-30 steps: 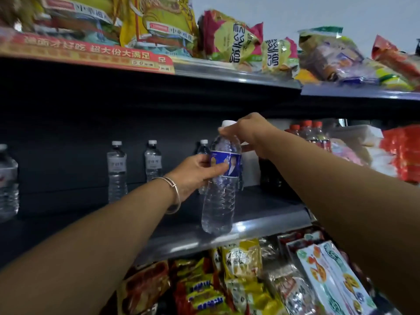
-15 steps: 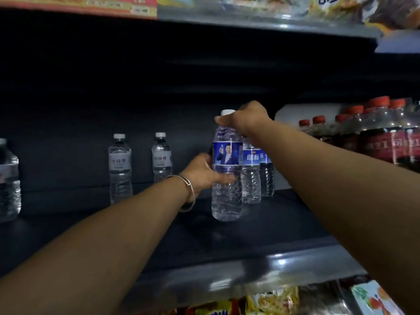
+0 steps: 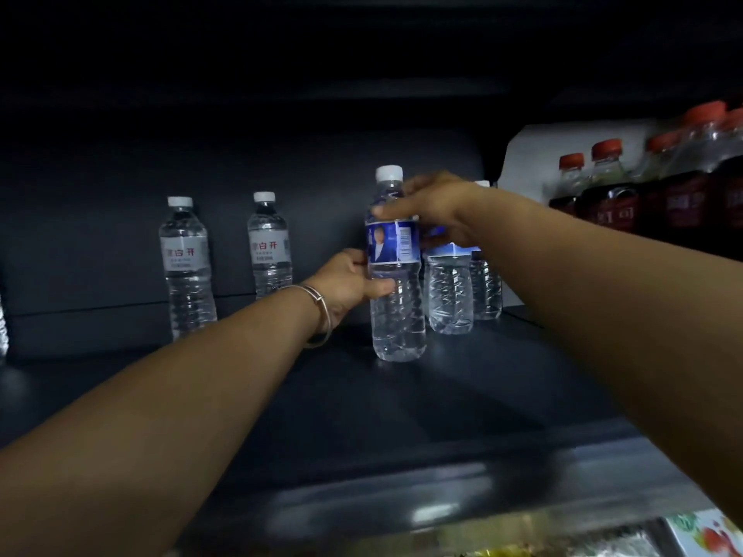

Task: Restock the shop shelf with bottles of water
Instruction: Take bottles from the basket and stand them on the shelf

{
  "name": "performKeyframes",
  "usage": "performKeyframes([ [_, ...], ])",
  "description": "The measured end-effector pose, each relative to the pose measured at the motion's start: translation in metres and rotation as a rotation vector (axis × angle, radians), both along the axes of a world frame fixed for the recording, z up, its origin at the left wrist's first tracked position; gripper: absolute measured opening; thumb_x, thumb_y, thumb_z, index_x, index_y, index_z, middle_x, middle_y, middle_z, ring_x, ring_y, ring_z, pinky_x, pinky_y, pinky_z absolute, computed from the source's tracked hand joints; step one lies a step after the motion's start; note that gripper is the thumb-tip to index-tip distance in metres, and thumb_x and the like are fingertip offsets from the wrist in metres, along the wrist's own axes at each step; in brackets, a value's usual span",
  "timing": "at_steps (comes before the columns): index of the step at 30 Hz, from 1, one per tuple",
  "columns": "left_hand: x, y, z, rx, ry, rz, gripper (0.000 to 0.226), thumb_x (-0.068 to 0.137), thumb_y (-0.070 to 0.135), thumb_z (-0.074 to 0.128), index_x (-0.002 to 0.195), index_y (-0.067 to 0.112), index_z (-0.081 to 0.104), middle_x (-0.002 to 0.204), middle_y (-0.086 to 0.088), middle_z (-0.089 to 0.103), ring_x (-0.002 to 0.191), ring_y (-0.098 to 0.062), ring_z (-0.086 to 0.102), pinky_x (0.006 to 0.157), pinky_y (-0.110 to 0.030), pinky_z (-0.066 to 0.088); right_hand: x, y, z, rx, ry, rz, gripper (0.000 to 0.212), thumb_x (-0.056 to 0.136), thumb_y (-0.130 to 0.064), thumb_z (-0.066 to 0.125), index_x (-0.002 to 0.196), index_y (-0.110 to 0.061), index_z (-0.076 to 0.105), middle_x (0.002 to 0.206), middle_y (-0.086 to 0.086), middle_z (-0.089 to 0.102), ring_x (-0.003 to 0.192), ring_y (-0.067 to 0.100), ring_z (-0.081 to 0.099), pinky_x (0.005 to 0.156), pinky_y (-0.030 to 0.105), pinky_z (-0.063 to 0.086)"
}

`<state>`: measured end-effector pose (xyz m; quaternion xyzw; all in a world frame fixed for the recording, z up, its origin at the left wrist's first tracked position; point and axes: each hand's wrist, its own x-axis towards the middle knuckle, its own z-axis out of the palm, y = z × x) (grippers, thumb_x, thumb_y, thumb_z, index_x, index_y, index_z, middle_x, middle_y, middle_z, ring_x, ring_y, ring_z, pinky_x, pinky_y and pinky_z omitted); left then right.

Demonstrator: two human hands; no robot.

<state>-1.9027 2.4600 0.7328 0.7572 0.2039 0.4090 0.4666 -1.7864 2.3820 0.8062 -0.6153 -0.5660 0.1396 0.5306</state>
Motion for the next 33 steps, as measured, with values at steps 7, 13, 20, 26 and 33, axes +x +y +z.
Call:
performKeyframes([
  [7,-0.003,-0.002,-0.007,-0.011,0.097,0.022,0.043,0.082,-0.007,0.061,0.115,0.015,0.045,0.092,0.005,0.058,0.09,-0.013,0.057,0.082,-0.031,0.047,0.004,-0.006,-0.016,-0.193,-0.025,0.035,0.034,0.079,-0.006,0.072,0.11,-0.002,0.058,0.113,0.017,0.064,0.099,0.032,0.061,0.08,0.043,0.055],
  [13,0.014,0.002,-0.019,0.071,0.067,0.108,0.071,0.063,0.007,0.084,0.122,0.007,0.045,0.111,-0.006,0.063,0.096,-0.017,0.063,0.083,-0.032,0.053,0.005,0.004,-0.026,-0.152,0.002,0.002,0.046,0.069,-0.017,0.082,0.108,-0.004,0.062,0.106,0.013,0.069,0.097,0.029,0.066,0.08,0.042,0.057],
  [20,0.017,0.012,-0.013,0.0,0.151,0.125,0.019,0.077,-0.007,0.067,0.09,0.006,0.061,0.093,-0.012,0.066,0.098,-0.028,0.061,0.095,-0.041,0.048,0.014,0.002,-0.035,-0.274,-0.026,-0.023,0.037,0.083,0.008,0.062,0.119,0.01,0.053,0.089,0.017,0.062,0.089,0.031,0.062,0.087,0.044,0.054],
  [26,0.025,0.011,-0.012,-0.023,0.197,0.084,0.039,0.08,-0.01,0.062,0.117,0.0,0.055,0.099,-0.009,0.064,0.091,-0.021,0.061,0.086,-0.031,0.051,0.014,0.011,-0.036,-0.286,-0.042,-0.08,0.032,0.081,0.0,0.068,0.109,0.007,0.056,0.087,0.018,0.06,0.081,0.029,0.061,0.073,0.044,0.057],
  [33,0.029,0.019,-0.009,0.054,0.255,0.182,0.033,0.077,0.0,0.071,0.108,-0.001,0.061,0.094,-0.006,0.063,0.089,-0.019,0.06,0.078,-0.025,0.051,0.02,0.019,-0.037,-0.306,-0.021,-0.085,0.005,0.088,0.006,0.057,0.084,0.007,0.054,0.083,0.021,0.06,0.072,0.031,0.062,0.076,0.044,0.057],
])
